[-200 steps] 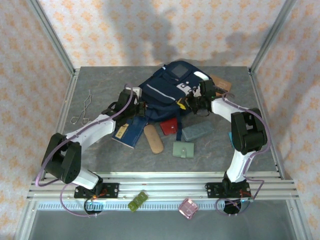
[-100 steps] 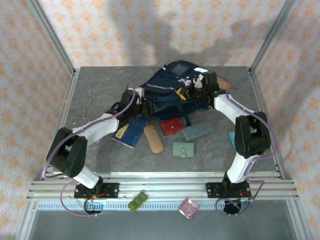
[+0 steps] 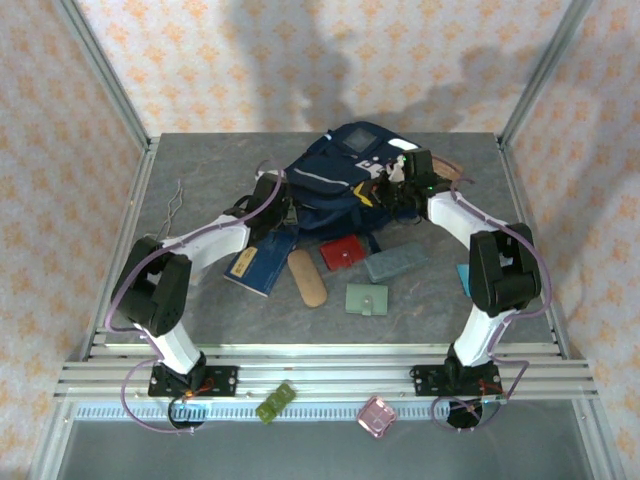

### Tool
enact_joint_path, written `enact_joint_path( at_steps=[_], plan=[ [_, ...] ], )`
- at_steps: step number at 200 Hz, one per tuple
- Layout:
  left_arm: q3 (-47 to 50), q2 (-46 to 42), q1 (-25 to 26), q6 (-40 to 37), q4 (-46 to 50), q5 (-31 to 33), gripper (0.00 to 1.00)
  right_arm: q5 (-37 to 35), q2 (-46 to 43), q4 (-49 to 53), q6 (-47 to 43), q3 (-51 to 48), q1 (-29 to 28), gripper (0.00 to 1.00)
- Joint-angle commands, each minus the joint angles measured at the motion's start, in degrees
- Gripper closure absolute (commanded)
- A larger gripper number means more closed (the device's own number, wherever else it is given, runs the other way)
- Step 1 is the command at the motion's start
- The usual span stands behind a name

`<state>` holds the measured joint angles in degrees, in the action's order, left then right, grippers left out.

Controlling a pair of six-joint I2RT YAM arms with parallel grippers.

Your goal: Pack the student bag

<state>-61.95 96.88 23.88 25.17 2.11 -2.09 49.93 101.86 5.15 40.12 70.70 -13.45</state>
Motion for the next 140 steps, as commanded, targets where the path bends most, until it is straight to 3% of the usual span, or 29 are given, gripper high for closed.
enact_joint_path(
  at_steps=[1, 25, 39, 60, 74, 99, 140],
  plan=[
    [2.3, -4.9, -2.3, 0.0, 0.2, 3.4, 0.90, -1.9, -1.6, -4.1, -2.5, 1.3, 0.5, 1.00],
    [4.7, -9.7, -3.5, -0.5, -1.1, 0.8, 0.88, -1.5, -1.0, -4.2, -2.6, 0.9, 0.7, 1.00],
    [5.2, -10.8, -3.8, -0.6, -1.3, -1.7, 0.77, -1.4, -0.9, -4.3, -2.6, 0.5, 0.7, 1.00],
    [5.9, -10.5, -3.8, -0.6, -3.1, -7.8, 0.51, -1.0, -0.8, -4.8, -2.4, -0.1, 0.6, 1.00],
    [6.0, -9.0, -3.8, 0.3, -5.0, -12.7, 0.44, -1.1, -1.0, -4.8, -2.4, -0.4, 0.6, 1.00],
    [4.8, -5.8, -3.2, 1.4, -6.5, -16.6, 0.39, -1.2, -1.1, -4.8, -2.4, -0.6, 0.6, 1.00],
    [0.7, 0.1, -0.8, -1.0, -2.2, -12.5, 0.38, -1.2, -0.5, -4.7, -1.9, 0.0, 0.5, 1.00]
  ],
)
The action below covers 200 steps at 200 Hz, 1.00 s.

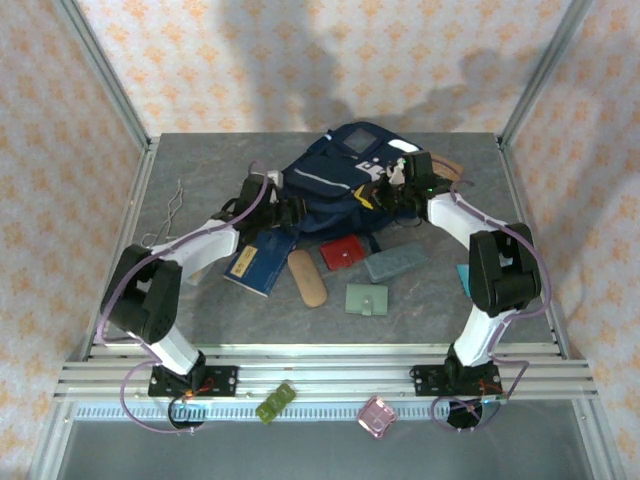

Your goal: Pack the student bag

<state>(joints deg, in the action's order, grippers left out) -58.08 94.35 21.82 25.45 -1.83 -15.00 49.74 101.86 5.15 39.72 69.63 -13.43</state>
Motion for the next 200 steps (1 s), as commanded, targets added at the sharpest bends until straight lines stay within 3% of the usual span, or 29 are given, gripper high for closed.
enact_joint_path(
  at_steps=[1, 39, 54, 82, 104, 157, 200],
  plan=[
    [-3.2, 2.8, 1.3, -1.3, 1.8, 0.5, 0.38, -0.9, -0.5, -4.7, -1.5, 1.2, 0.6, 1.00],
    [-5.6, 7.6, 1.3, -0.8, 1.2, 6.1, 0.44, -0.6, -0.9, -4.7, -1.3, 1.0, 0.6, 1.00],
    [-7.5, 9.5, 1.3, -0.7, 2.1, 7.3, 0.66, -0.9, -1.3, -4.0, -1.7, 1.1, 0.6, 1.00],
    [-8.5, 10.8, 0.3, -1.3, 3.0, 7.8, 0.93, -1.2, -1.8, -3.7, -2.0, 1.2, 0.6, 1.00],
    [-6.7, 9.0, -1.0, -1.3, 2.7, 7.7, 1.00, -1.2, -1.8, -3.6, -2.2, 1.0, 0.7, 1.00],
    [-2.6, -0.3, -3.3, -3.2, 3.7, 4.0, 1.00, -1.3, -0.9, -3.3, -2.8, 0.8, 0.9, 1.00],
    [-4.9, -2.2, -3.5, -5.1, 7.5, -1.2, 1.00, -2.9, -1.1, -2.2, -4.6, -2.1, 0.9, 1.00]
  ],
)
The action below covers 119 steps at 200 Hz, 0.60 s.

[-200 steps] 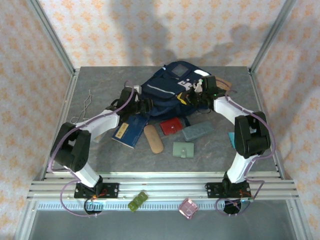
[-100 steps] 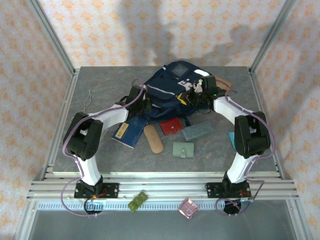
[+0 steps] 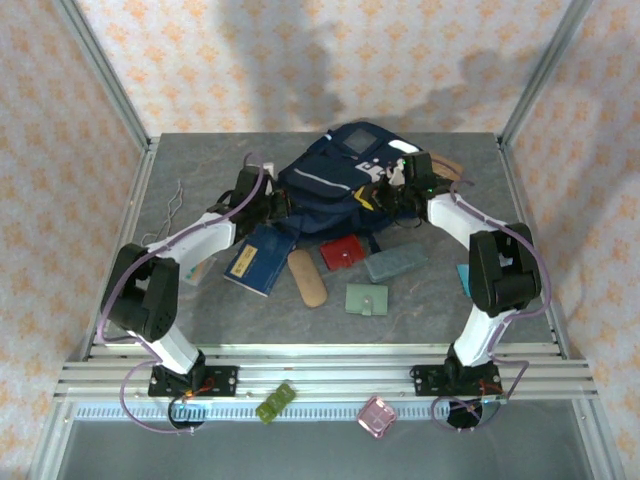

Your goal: Pack the student bag

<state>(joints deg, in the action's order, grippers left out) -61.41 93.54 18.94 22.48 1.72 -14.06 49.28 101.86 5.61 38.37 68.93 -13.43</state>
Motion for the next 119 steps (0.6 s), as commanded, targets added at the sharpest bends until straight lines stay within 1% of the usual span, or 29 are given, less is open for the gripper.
enact_joint_path(
  at_steps=[1, 27, 54, 63, 66, 70, 81, 90, 112, 119],
  plan=[
    [-1.6, -1.4, -0.7, -2.2, 4.0, -2.2, 1.00, -2.4, -1.1, -2.6, -3.3, -1.5, 0.9, 1.00],
    [-1.7, -2.5, -0.6, -2.6, 4.8, -4.3, 1.00, -3.7, -1.6, -1.4, -4.7, -2.7, 0.9, 1.00],
    [-0.4, -2.2, -0.2, -2.3, 5.7, -4.5, 1.00, -3.9, -1.8, -0.7, -5.4, -2.7, 0.9, 1.00],
    [0.7, -2.1, -0.1, -1.2, 4.8, -5.5, 0.76, -3.8, -1.8, -0.8, -5.3, -2.7, 0.9, 1.00],
    [1.2, -1.9, -0.1, -0.8, 4.2, -6.0, 0.72, -3.7, -1.8, -0.8, -5.2, -2.6, 0.9, 1.00],
    [1.8, -1.8, 0.1, -0.2, 3.4, -6.7, 0.68, -3.7, -1.8, -0.8, -5.2, -2.6, 0.9, 1.00],
    [3.0, -1.2, 1.1, 0.9, 1.9, -7.0, 0.60, -3.7, -1.8, -0.9, -5.1, -2.4, 0.9, 1.00],
    [2.7, -0.5, 2.4, 0.8, 2.0, -5.3, 0.56, -3.6, -1.7, -0.9, -5.0, -2.3, 0.9, 1.00],
    [1.2, 1.5, 4.5, 0.9, 2.2, -2.0, 0.50, -3.7, -1.6, -0.9, -4.9, -2.3, 0.9, 1.00],
    [0.2, 2.5, 4.9, 0.9, 3.3, -0.4, 0.50, -3.6, -1.6, -0.9, -4.8, -2.3, 0.9, 1.00]
  ],
)
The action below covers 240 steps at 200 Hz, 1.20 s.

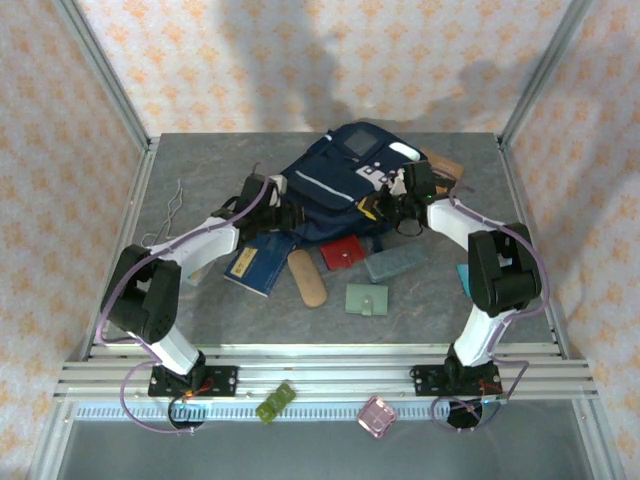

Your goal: Pack the student bag

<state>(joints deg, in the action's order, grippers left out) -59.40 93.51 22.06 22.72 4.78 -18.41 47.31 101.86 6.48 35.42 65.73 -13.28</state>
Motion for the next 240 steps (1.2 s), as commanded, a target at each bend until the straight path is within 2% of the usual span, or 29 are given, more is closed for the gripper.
enact_joint_path(
  at_steps=[1, 30, 62, 82, 91, 108, 119, 134, 145, 158, 240],
  plan=[
    [-1.9, 2.6, 1.9, 0.6, 0.4, 4.2, 0.50, -1.7, -1.6, -1.8, -1.9, 0.9, 0.7, 1.00],
    [-4.9, 6.7, 2.4, 0.4, 3.7, 10.5, 0.51, -1.7, -2.1, -1.7, -1.8, 0.9, 0.8, 1.00],
    [-5.4, 8.6, 2.5, 1.4, 4.7, 18.0, 0.67, -1.6, -2.2, -1.5, -1.6, 1.5, 0.7, 1.00],
    [-4.3, 7.7, 2.1, 1.8, 2.3, 18.3, 0.80, -1.6, -2.1, -1.5, -1.7, 1.5, 0.8, 1.00],
    [-3.8, 7.2, 1.9, 2.0, 1.0, 18.2, 0.79, -1.6, -2.0, -1.6, -1.6, 1.5, 0.8, 1.00],
    [-3.8, 7.6, 1.2, 2.4, -0.7, 16.7, 0.66, -1.5, -2.0, -1.9, -1.5, 1.2, 0.8, 1.00],
    [-4.4, 8.2, 0.9, 2.5, -1.0, 16.0, 0.66, -1.6, -2.0, -2.2, -1.3, 0.9, 0.8, 1.00],
    [-5.0, 8.6, 0.9, 2.3, -1.4, 15.9, 0.78, -1.6, -2.0, -2.3, -1.1, 0.7, 0.8, 1.00],
    [-5.3, 8.9, 0.9, 1.9, -1.2, 16.2, 0.93, -1.6, -2.1, -2.5, -1.0, 0.5, 0.7, 1.00],
    [-5.9, 9.2, 0.9, 1.5, -0.2, 16.3, 1.00, -1.5, -2.2, -2.5, -1.0, 0.6, 0.8, 1.00],
    [-1.9, 4.0, 0.4, -0.1, 4.7, 18.2, 1.00, -2.1, -1.6, -3.0, -0.8, 0.7, 0.8, 1.00]
  ],
)
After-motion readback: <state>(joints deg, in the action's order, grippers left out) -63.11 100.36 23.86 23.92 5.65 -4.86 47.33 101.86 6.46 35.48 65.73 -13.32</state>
